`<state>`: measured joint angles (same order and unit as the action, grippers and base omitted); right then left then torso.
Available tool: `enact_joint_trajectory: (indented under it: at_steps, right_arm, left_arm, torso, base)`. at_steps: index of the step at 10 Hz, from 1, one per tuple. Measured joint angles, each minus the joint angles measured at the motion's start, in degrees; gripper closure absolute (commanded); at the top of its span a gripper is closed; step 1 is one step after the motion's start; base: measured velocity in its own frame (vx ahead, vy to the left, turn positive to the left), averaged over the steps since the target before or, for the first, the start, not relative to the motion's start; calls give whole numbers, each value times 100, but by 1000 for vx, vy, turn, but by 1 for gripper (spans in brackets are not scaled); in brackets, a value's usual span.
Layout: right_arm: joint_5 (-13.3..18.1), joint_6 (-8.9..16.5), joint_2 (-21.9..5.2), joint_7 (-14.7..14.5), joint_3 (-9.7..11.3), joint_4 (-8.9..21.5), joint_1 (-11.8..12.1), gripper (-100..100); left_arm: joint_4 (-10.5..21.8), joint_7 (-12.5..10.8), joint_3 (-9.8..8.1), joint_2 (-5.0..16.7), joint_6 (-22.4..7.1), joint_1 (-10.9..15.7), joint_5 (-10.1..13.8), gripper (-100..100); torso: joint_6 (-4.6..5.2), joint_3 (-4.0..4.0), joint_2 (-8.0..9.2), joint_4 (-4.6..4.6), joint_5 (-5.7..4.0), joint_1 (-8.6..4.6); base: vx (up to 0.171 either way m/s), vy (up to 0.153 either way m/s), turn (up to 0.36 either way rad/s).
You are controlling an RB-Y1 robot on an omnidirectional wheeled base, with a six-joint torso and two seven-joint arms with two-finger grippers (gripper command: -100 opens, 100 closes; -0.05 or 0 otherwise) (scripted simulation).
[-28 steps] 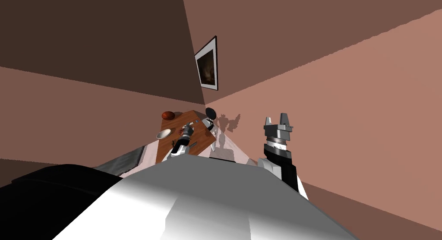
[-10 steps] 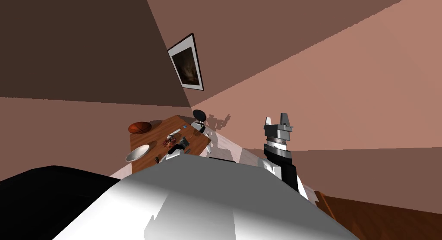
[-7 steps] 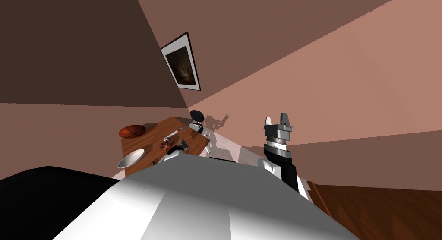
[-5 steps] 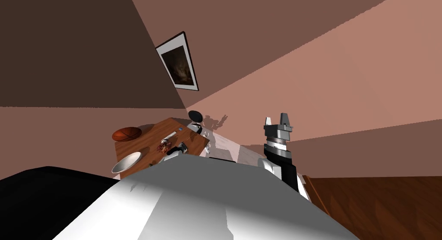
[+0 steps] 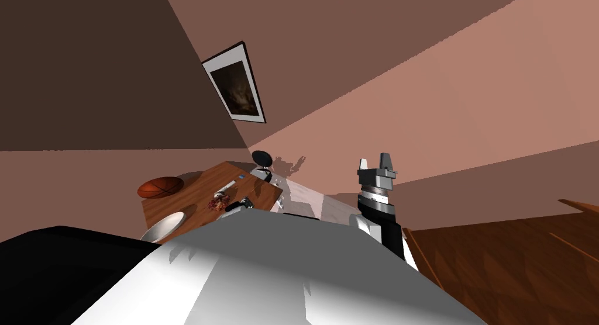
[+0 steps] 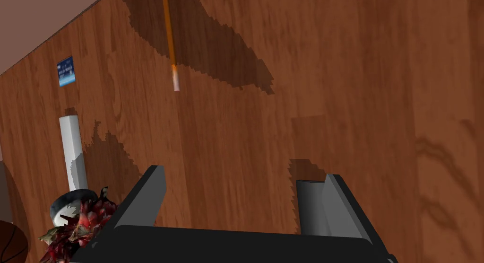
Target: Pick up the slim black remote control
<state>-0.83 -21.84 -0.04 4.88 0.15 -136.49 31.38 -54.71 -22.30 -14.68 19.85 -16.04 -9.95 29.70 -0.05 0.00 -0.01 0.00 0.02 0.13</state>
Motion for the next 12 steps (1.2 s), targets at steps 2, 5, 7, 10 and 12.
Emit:
enact_joint_trajectory:
  at_steps: [2,5,7,10,12]
  right_arm:
    - [0,0,0,0,0,0,0,0]
    - [0,0,0,0,0,0,0,0]
    - [0,0,0,0,-1,0,1,0]
    - [0,0,0,0,-1,0,1,0]
    - [0,0,0,0,-1,0,2,0]
  left_arm:
    - [291,-119,-41,62,-225,29,113,-100]
    - [610,-228,-51,116,-462,108,257,-100]
    - [1007,-293,-40,174,-600,218,419,-100]
    - [1422,-514,-87,267,-984,258,558,-100]
    - [1470,-651,-102,265,-1154,247,549,-100]
  torso:
    - [-2,3,5,1,2,9]
    - [0,-1,-2,0,-1,-1]
    - [-3,1,1,0,1,9]
    - [-4,3,5,1,1,9]
    - [-7,-2,-4,-1,0,-2]
  base:
    - [-34,49,-146]
    - [-18,22,-109]
    - [-38,58,-187]
    - [-35,43,-123]
    - [-17,15,-56]
